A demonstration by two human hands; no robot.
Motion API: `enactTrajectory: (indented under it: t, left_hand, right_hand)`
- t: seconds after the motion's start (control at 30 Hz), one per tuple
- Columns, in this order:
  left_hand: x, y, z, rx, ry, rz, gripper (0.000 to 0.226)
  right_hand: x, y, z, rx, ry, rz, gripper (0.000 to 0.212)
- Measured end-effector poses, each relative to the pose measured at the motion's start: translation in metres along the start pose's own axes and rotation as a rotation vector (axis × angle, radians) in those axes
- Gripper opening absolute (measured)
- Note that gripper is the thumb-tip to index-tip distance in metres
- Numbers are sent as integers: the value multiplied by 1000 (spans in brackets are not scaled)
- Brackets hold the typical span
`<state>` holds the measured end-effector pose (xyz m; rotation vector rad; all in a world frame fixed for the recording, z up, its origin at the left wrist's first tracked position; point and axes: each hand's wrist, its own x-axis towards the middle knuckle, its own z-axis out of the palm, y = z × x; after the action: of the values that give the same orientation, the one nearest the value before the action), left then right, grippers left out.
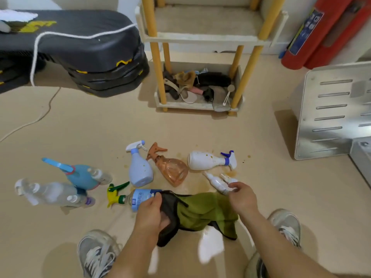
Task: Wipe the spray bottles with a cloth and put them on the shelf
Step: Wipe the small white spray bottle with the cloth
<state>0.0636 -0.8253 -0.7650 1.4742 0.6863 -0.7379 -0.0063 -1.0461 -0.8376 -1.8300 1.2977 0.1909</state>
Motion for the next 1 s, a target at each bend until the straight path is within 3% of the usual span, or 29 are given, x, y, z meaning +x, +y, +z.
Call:
enactTrajectory:
  t: [0.13,0.23,0.4,0.63,0.8,0.93,1.0]
  left_hand:
    - [14,-8,-1,-35,-82,-76,21]
    - [21,-10,5,-62,-72,-134,26]
    - [26,-10,17,-190,-60,-171,28]
    - [32,-5,21,-199,-60,-159,28]
    - [20,7,16,-262,-131,-148,36]
    - [-1,38,12,-363,-243,-59,37]
    - [-18,61,10,-413,-310,12,30]
  right_hand:
    - [32,13,26,-404,-64,-184,39]
    - [48,18,43,-592,-73,-241,32]
    - [70,21,59,-724,-51,-224,49]
    - [79,16,52,-793,-24,-218,23]
    - [50,2,28,-666,-119,-297,28]
    - [10,-44,-3,-12,-290,-264,23]
    - [-20,-77,-23,201,-420,-294,16]
